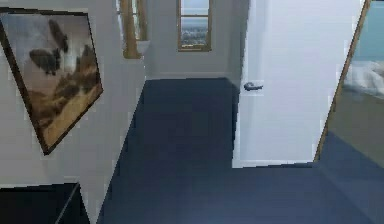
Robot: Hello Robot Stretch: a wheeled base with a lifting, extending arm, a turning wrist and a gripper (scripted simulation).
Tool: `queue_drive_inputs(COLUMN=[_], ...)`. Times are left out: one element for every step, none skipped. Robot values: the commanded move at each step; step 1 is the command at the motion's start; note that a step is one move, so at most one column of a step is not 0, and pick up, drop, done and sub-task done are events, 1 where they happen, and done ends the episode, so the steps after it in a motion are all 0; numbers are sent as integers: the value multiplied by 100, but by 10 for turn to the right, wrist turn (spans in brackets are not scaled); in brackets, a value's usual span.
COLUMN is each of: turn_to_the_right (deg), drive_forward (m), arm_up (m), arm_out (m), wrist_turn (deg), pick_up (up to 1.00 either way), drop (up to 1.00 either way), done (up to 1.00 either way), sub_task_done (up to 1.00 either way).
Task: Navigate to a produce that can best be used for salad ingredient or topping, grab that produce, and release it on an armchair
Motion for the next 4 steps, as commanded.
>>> queue_drive_inputs(turn_to_the_right=[390,0,330,0], drive_forward=[0,60,0,100], arm_up=[0,0,0,0], arm_out=[0,0,0,0], wrist_turn=[0,0,0,0], pick_up=[0,0,0,0], drop=[0,0,0,0], done=[0,0,0,0], sub_task_done=[0,0,0,0])
